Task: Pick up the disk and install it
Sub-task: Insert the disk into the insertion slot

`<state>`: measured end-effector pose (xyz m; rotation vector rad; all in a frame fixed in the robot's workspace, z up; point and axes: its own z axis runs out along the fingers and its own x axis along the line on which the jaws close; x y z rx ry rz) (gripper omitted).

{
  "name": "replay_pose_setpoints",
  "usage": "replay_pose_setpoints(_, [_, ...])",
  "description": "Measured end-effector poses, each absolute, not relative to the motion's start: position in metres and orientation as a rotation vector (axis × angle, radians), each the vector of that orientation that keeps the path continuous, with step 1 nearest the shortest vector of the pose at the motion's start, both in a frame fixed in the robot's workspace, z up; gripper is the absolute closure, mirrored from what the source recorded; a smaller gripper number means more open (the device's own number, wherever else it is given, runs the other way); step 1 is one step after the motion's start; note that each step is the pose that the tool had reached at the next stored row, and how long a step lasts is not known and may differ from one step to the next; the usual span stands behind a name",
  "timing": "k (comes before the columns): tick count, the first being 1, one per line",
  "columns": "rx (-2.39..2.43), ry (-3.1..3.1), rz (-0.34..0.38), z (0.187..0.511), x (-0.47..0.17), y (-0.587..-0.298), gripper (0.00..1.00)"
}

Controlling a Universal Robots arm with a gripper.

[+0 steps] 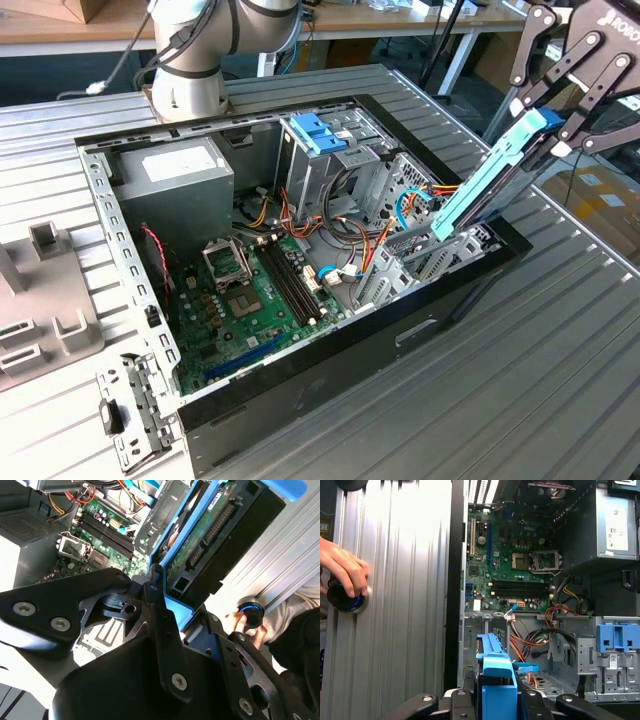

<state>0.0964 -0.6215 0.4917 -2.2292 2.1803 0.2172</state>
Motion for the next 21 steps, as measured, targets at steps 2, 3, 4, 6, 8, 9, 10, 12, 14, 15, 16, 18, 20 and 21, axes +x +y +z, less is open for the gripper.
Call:
replay_pose_setpoints(2, [-2.229, 2.18, 0.218, 0.491, 0.093, -0.621, 0.63])
replay_pose_setpoints(3, [-2.229, 2.18, 0.217, 0.49, 0.09, -0.621, 0.63])
replay_pose_setpoints(4, [-2.229, 2.18, 0.218, 0.49, 0.089, -0.621, 0.63])
replay_pose_setpoints(6, [-2.229, 2.18, 0.218, 0.489, 0.086, -0.621, 0.63])
replay_pose_setpoints(8, [-2.229, 2.18, 0.218, 0.489, 0.084, -0.621, 0.63])
replay_pose_setpoints(9, [-2.229, 2.18, 0.218, 0.488, 0.082, -0.621, 0.63])
replay_pose_setpoints(10, [-2.229, 2.18, 0.218, 0.488, 0.081, -0.621, 0.63])
replay_pose_setpoints(12, [-2.229, 2.18, 0.218, 0.488, 0.079, -0.621, 0.63])
replay_pose_setpoints(14, [-2.229, 2.18, 0.218, 0.487, 0.077, -0.621, 0.63])
replay_pose_setpoints(15, [-2.229, 2.18, 0.218, 0.487, 0.076, -0.621, 0.63])
replay_pose_setpoints(16, [-2.229, 2.18, 0.218, 0.487, 0.074, -0.621, 0.63])
replay_pose_setpoints(18, [-2.229, 2.18, 0.218, 0.486, 0.071, -0.621, 0.63])
replay_pose_setpoints(20, [-2.229, 2.18, 0.218, 0.485, 0.069, -0.621, 0.63])
replay_pose_setpoints(21, [-2.229, 2.18, 0.218, 0.485, 0.067, -0.621, 0.63])
